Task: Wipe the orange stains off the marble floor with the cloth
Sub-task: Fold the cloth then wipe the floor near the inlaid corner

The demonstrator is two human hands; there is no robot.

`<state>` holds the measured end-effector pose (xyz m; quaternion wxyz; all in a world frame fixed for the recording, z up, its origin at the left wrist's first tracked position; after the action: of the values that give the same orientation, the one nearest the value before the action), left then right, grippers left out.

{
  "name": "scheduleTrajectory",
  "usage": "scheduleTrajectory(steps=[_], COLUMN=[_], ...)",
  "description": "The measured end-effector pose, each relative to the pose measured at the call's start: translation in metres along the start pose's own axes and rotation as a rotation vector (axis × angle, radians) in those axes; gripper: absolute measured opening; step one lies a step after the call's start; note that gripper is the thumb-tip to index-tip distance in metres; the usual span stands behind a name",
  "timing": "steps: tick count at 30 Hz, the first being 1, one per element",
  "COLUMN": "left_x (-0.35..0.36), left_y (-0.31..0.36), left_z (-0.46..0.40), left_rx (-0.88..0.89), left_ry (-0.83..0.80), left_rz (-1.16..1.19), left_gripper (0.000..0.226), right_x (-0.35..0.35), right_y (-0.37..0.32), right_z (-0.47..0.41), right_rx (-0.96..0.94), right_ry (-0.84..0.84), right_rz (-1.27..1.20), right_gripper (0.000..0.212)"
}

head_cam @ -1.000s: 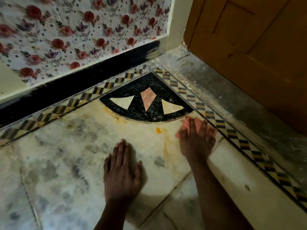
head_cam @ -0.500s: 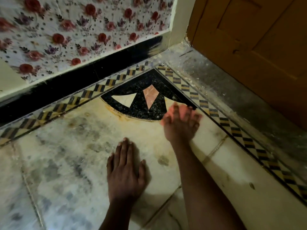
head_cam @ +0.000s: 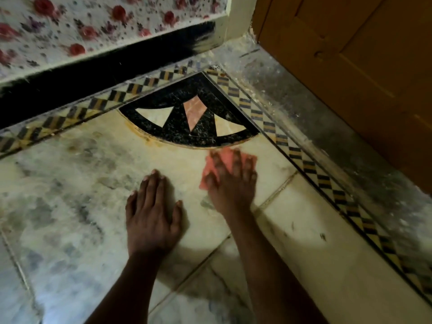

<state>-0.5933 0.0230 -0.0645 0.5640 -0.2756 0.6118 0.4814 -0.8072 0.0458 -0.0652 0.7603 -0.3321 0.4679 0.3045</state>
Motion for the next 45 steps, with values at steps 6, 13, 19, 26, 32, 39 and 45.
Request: scheduleTrajectory(steps=[6, 13, 19, 26, 32, 39, 45], left_x=[-0.002, 0.000, -0.003, -0.007, -0.040, -0.050, -0.055], left_y=[0.000, 0.000, 0.001, 0.001, -0.042, -0.142, -0.149], left_z=[0.000, -0.002, 0.000, 0.002, -0.003, -0.031, -0.032], left_rx=[-0.002, 0.015, 0.013, 0.039, 0.120, 0.001, -0.022], left_ry=[-0.032, -0.053, -0.077, -0.077, -0.070, -0.101, -0.075], left_rz=[0.007, 0.012, 0.038, 0.091, 0.311, -0.054, 0.046], left_gripper=[0.075, 0.075, 0.076, 0.073, 0.077, 0.084, 0.082], right_x=[0.040, 0.010, 0.036, 0.016, 0.044, 0.036, 0.047], right_y=[0.064, 0.008, 0.044, -0.014, 0.016, -0.070, -0.023], right_z=[0.126, 0.008, 0.127, 0.029, 0.116, 0.033, 0.084], right_rx=[0.039, 0.182, 0.019, 0.087, 0.058, 0.017, 0.029], right_ry=[0.089, 0.052, 0.069, 0.001, 0.086, 0.036, 0.102], right_rz=[0.009, -0.112, 0.021, -0.121, -0.012, -0.067, 0.024], right_gripper=[0.062, 0.065, 0.065, 0.062, 0.067, 0.066, 0.068])
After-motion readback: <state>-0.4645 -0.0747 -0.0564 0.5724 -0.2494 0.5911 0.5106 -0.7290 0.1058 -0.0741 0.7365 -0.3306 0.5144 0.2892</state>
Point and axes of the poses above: each hand's wrist, its own z-axis away from the middle knuckle, its own x-axis out of the palm, y = z × x, the point moved 5 cm from there along -z, towards the middle knuckle, and after that the axes turned 13 degrees about -y, right-handed, at the moved point
